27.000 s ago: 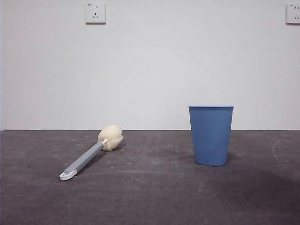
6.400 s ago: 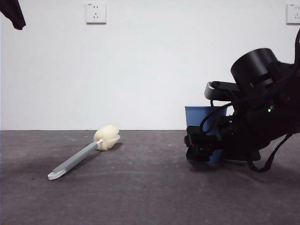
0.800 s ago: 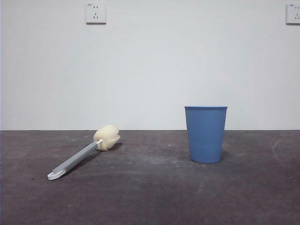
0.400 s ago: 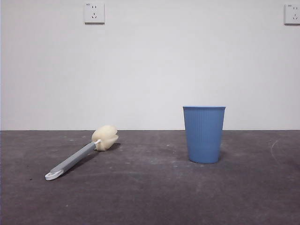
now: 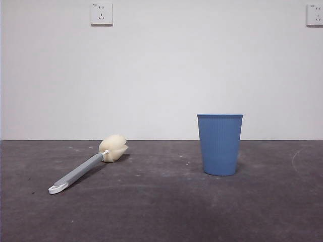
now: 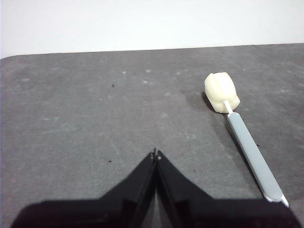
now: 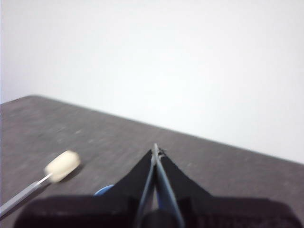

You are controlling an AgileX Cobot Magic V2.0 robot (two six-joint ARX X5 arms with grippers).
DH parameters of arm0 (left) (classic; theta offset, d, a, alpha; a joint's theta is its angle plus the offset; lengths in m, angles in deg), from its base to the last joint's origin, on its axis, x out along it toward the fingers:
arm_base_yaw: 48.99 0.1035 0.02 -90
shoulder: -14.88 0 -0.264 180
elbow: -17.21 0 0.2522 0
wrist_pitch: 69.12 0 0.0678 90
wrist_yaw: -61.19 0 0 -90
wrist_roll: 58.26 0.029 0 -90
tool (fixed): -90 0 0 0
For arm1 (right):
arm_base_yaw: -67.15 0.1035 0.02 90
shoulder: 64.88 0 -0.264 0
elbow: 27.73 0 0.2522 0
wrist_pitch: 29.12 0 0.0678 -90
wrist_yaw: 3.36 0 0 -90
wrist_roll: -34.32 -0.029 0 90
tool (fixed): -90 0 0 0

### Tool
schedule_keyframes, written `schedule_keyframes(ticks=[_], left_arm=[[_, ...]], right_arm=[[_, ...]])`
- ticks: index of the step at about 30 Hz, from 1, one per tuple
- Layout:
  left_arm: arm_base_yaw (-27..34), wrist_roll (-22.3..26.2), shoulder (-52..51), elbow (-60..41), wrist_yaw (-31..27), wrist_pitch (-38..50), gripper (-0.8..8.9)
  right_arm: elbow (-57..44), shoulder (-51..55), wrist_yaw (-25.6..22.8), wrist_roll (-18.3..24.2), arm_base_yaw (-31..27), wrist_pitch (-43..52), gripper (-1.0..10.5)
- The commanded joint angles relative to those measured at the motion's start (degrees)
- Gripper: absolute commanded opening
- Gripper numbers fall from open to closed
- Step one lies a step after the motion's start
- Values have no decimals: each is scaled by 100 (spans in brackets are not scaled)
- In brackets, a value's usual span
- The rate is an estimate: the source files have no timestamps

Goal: Pick up the cup brush,pick up the cup,insert the brush into the cup,clean the cup,put the cup brush back,put the cup back to the fixed position on the table

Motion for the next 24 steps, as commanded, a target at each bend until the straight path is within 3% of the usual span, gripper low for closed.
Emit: schedule_keyframes(ticks=[1, 8, 19, 24], left_arm=[[20, -55, -9, -76, -4, 17, -4], [20, -55, -9, -76, -7, 15, -4], [20, -55, -9, -76, -4, 15, -4], [20, -55, -9, -76, -4, 15, -4]], right_arm=[[-778, 444, -17, -7, -210, 715, 1], [-2367, 1440, -35, -345, -793, 1375, 1], [-3528, 2194, -35, -717, -1366, 1388, 1], [-3936, 2190, -37, -1093, -1480, 1113, 1]])
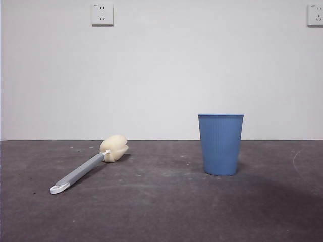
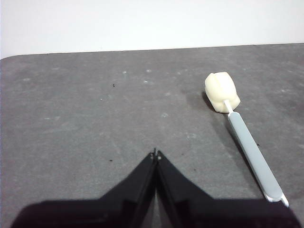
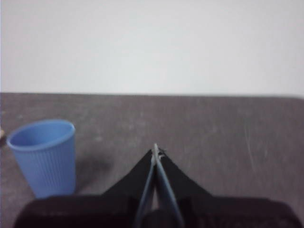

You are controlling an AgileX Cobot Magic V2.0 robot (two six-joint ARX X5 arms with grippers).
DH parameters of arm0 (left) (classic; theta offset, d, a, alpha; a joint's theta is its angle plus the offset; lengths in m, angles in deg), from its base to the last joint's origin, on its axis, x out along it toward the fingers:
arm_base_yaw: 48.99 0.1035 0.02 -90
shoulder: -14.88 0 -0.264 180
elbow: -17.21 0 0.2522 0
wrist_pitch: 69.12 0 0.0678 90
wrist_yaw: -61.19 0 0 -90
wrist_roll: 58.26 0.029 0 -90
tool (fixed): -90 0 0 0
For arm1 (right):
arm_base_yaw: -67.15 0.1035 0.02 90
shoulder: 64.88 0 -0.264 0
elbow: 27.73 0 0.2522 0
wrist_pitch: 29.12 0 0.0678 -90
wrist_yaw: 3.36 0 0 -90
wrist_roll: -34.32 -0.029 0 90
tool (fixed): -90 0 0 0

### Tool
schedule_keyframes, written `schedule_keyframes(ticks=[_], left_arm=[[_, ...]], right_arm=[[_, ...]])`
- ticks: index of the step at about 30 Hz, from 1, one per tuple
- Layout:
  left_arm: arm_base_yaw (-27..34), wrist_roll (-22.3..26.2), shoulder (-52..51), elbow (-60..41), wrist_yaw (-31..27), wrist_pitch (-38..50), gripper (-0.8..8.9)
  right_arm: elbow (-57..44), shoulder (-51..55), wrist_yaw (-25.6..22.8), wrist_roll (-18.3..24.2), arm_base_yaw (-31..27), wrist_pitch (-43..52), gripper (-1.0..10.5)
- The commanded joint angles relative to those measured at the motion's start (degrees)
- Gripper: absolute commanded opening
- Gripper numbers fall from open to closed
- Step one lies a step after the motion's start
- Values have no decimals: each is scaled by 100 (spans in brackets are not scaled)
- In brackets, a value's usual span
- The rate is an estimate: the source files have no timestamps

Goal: Pick up the cup brush,pick up the cup,insert the brush into the cup,clean the cup,put the cup brush back,put the cup back to the fixed position on the table

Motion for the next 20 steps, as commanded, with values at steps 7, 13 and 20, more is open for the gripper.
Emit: schedule_keyframes(ticks=[7, 13, 20], left_arm=[[20, -55, -11, -76, -4, 20, -3], [20, -55, -11, -76, -4, 20, -4], [20, -55, -11, -76, -4, 17, -4]], right_arm=[[-125, 17, 39, -258, -39, -857, 1], [-122, 15, 22, -358, -39, -841, 1], [-122, 15, -4, -356, -39, -841, 1]])
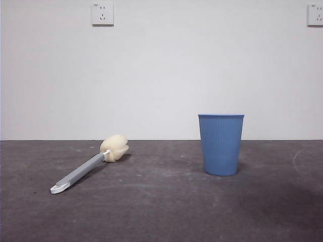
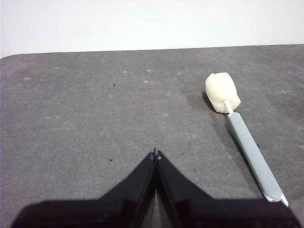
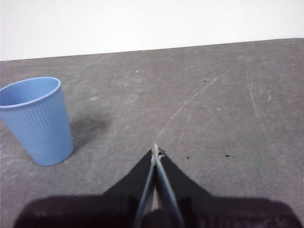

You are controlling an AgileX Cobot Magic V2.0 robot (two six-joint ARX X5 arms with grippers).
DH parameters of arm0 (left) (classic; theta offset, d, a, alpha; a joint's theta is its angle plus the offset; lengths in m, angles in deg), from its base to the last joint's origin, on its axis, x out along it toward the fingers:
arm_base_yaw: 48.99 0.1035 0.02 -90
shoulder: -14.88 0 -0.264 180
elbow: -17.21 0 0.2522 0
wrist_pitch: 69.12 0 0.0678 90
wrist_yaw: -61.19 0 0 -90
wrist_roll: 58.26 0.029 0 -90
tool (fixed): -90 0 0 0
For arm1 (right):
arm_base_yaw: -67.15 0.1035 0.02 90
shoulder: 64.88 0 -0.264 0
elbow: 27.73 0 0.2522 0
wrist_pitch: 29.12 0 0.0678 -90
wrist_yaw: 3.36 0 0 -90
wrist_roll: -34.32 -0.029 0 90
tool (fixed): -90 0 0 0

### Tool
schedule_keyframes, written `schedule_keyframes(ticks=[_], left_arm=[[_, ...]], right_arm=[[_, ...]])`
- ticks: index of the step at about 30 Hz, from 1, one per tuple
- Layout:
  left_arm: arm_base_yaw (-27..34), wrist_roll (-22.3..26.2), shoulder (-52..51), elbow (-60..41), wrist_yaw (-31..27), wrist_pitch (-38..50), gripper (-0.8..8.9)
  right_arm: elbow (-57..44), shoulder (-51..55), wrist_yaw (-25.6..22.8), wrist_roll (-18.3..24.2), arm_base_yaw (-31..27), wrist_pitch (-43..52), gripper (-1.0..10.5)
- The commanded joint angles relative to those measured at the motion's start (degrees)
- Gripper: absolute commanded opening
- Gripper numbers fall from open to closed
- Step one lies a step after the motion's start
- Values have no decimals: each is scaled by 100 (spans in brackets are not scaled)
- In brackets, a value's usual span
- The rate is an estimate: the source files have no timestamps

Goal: Pick up the cup brush,pick up the cup,insert the brush into the cup,clean the cup,put the cup brush back,put the cup back to the fixed position on the table

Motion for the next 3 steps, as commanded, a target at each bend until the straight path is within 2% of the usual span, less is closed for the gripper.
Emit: schedule_keyframes(ticks=[1, 3], left_arm=[[20, -20, -9, -76, -4, 20, -3], [20, -20, -9, -76, -4, 20, -4]], right_arm=[[-57, 11, -4, -74, 0, -81, 1], [-57, 11, -4, -74, 0, -81, 1]])
